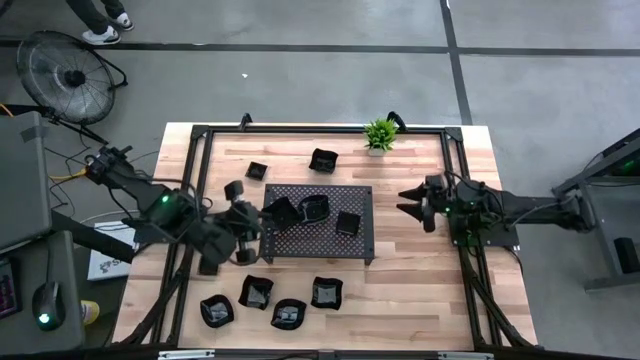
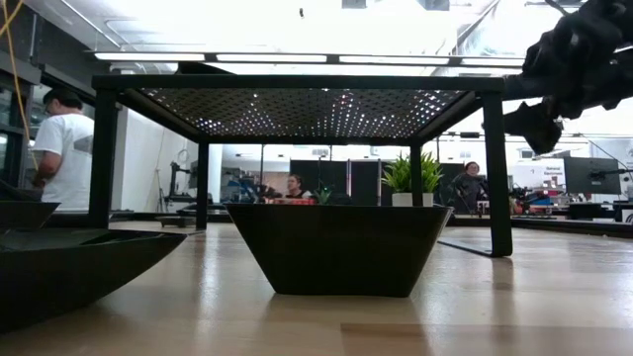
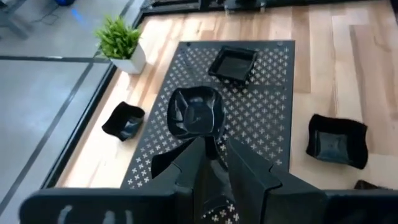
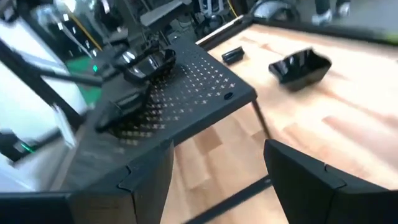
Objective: Pick & Place Mini shaped plates
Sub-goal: Stack the top square plate on top of the square plates on the shelf
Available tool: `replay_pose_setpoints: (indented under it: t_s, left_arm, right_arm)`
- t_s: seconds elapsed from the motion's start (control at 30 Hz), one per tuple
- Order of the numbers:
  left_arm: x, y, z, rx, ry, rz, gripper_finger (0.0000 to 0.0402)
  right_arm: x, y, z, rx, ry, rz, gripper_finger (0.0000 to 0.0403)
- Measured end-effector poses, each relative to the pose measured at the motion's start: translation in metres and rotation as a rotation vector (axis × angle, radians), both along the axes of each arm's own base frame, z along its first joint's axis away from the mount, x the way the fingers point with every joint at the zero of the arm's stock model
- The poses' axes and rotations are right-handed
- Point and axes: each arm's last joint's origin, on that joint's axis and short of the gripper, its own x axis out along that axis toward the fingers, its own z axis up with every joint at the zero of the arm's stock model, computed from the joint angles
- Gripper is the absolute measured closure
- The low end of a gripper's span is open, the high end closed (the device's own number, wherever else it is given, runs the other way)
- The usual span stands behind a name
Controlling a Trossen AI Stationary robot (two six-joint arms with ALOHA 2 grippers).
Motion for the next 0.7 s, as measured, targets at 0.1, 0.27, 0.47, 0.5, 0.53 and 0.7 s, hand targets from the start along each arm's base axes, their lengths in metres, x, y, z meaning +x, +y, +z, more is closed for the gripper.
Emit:
replay_pose_setpoints:
  t_s: [0.1,0.27,0.47,0.5,0.53,0.7]
  left_arm:
    - [0.000,0.002,-0.001,0.000,0.004,0.016,0.0337]
    - [0.000,0.003,0.000,0.007,-0.033,0.073,0.0337]
    - [0.001,0.003,0.002,-0.004,-0.067,0.098,0.0337]
    - [0.002,0.002,0.003,-0.006,-0.081,0.094,0.0337]
    - [0.004,0.001,0.004,-0.005,-0.097,0.089,0.0337]
    - [0.013,0.004,0.011,0.032,-0.148,0.055,0.0337]
  right_arm:
    - [0.000,-0.001,0.000,-0.122,0.022,0.020,0.0157]
    - [0.000,-0.002,0.000,-0.234,0.043,0.014,0.0157]
    - [-0.001,-0.003,0.000,-0.308,0.064,-0.021,0.0157]
    - [-0.001,-0.003,0.000,-0.308,0.065,-0.029,0.0157]
    - [-0.001,-0.004,0.000,-0.305,0.065,-0.036,0.0157]
    - [-0.001,-0.003,0.000,-0.267,0.056,-0.033,0.0157]
